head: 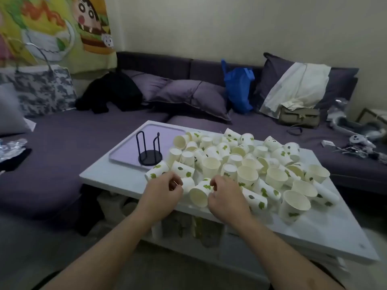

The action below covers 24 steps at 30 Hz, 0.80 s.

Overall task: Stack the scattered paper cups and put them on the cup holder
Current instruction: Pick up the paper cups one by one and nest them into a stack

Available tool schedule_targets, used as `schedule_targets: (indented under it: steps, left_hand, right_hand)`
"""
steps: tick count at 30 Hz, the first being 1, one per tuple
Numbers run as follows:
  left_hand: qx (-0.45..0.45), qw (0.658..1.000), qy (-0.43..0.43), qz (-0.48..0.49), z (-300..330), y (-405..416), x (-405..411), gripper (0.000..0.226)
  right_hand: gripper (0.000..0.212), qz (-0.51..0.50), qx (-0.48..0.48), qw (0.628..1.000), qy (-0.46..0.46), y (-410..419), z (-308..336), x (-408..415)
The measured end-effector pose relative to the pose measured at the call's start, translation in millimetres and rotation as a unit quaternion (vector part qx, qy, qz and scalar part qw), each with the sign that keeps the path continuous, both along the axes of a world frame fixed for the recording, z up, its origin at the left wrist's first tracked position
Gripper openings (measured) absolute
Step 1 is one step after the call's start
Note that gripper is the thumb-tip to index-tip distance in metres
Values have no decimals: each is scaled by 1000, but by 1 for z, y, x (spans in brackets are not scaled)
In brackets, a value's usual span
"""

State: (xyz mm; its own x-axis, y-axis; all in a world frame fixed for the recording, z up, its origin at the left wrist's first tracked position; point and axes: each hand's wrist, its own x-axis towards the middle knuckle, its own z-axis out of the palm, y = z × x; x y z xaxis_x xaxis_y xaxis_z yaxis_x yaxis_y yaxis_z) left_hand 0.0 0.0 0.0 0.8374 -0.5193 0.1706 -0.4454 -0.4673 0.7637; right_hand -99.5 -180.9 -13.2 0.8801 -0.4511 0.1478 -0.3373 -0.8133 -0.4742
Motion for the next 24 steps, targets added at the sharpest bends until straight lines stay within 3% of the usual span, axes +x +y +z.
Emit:
schedule_targets:
  steps: [4, 11, 13, 16, 19, 24]
  left_hand:
    - [43, 998, -41, -15, -19, -8, 11, 11]
    - [38, 996, -67, -41, -32, -17, 34, 11]
    - [23, 997, -62, -40, -30, -24, 37, 12]
    - [2, 998, -57, -34, -26, -30, 44, 13]
    - [-14, 995, -89, -49, -23, -32, 50, 26]
    - [31, 986, -70, -146, -22, -33, 54, 92]
  right_hand:
    - [43, 4, -169, 985, 17, -4, -15, 20]
    - [28, 45, -230, 970, 65, -11, -19, 44]
    - [25, 45, -250, 966, 52, -12, -18, 50]
    - [32, 25, -274, 961, -37, -17, -11, 56]
    - [21, 2, -236, 966, -102, -28, 9, 60]
    - [13, 57, -31, 989, -130, -28, 35, 62]
